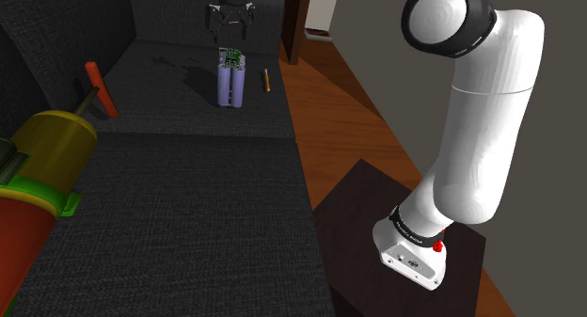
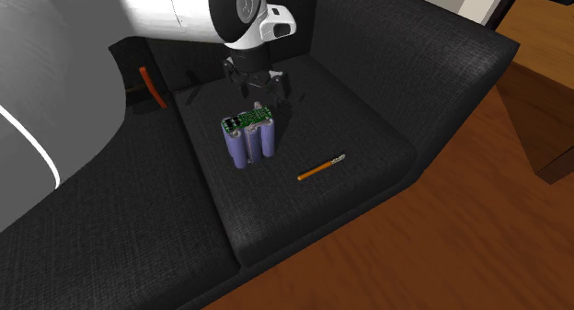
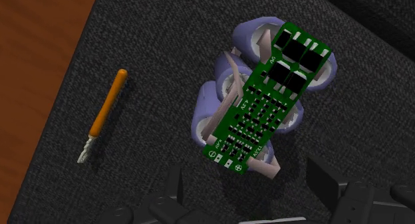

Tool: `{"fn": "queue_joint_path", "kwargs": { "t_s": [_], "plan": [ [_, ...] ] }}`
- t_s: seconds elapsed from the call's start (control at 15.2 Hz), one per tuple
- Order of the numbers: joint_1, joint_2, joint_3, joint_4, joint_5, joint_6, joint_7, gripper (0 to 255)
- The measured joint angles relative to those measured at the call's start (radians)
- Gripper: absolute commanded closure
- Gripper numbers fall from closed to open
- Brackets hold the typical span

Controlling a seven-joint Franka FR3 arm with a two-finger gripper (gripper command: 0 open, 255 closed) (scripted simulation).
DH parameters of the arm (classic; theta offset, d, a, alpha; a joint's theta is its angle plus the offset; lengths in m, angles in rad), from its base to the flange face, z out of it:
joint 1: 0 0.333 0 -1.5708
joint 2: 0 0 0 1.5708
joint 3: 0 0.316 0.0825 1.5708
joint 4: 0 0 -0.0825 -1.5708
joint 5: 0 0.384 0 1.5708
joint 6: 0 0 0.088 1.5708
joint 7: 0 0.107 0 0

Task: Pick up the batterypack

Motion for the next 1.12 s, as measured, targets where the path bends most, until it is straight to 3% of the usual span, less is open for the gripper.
{"fn": "queue_joint_path", "kwargs": {
  "t_s": [0.33,0.4,1.12],
  "plan": [
    [0.001,0.0,0.0,-0.065,-0.002,0.065,0.006,0],
    [0.001,0.0,0.0,-0.07,-0.002,0.07,0.006,255],
    [0.0,-0.002,0.0,-0.067,-0.002,0.07,0.006,255]
  ]
}}
